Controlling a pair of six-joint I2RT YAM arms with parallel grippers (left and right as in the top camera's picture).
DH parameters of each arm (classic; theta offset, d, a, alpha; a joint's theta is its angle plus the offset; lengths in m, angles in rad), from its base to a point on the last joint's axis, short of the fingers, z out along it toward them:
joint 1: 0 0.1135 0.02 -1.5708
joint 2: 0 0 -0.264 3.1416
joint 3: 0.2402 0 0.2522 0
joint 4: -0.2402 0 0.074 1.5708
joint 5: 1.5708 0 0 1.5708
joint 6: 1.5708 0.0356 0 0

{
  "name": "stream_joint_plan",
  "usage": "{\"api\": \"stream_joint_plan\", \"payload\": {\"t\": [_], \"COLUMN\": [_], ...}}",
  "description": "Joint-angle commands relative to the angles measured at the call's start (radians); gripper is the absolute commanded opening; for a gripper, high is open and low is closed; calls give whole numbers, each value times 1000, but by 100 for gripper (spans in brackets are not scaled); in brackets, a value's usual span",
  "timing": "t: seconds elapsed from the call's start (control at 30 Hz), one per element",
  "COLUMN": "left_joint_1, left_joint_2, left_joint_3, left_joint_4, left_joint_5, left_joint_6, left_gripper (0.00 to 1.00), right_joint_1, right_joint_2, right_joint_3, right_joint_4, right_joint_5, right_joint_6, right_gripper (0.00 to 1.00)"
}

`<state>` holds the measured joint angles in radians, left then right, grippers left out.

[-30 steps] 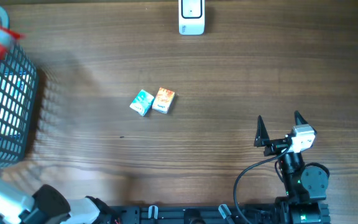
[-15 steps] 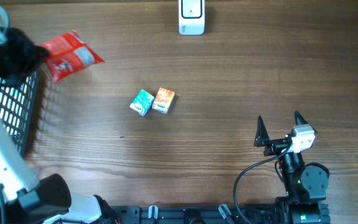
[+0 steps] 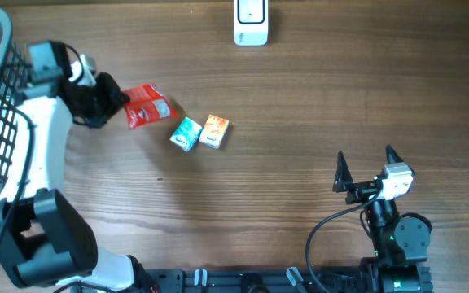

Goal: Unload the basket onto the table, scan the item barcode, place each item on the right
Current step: 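Grasp the red snack bag and lift it out with the left gripper, then drop the red bag left of the teal box and open the left gripper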

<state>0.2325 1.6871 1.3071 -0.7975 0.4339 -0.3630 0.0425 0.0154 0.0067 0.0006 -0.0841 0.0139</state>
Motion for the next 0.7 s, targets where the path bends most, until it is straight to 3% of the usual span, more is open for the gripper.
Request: {"api": "stream_joint_plan", "payload": {"t": [0.0,0.23,0.27,0.3,0.33,0.47,0.67], "left_joint_1": [-6,-6,-6,-6,-6,-3,1], "left_joint_2": [-5,-5,-5,-5,-5,-9,-49], "left_joint_3": [-109,-175,-175,-175,-175,-172,-84], "left_joint_4": [135,252,252,252,252,252,203], "left_joint_5": [10,-23,-27,-27,-27,-7,33], "left_joint_6": [-77,-124,-124,-124,-124,-124,-113], "left_gripper": [4,7,18,44,52,68,70], "right_joint_1": [-1,-1,-1,-1,-1,-1,-1], "right_joint_2": [-8,-8,-8,-8,-8,-8,-8], "right_joint_3": [-2,-2,-2,-2,-2,-2,-2], "right_joint_4": [2,2,2,2,2,2,2], "right_joint_5": [10,10,10,10,10,10,10], "right_joint_6": [13,13,13,13,13,13,13], "right_gripper": [100,100,100,100,100,100,100]}}
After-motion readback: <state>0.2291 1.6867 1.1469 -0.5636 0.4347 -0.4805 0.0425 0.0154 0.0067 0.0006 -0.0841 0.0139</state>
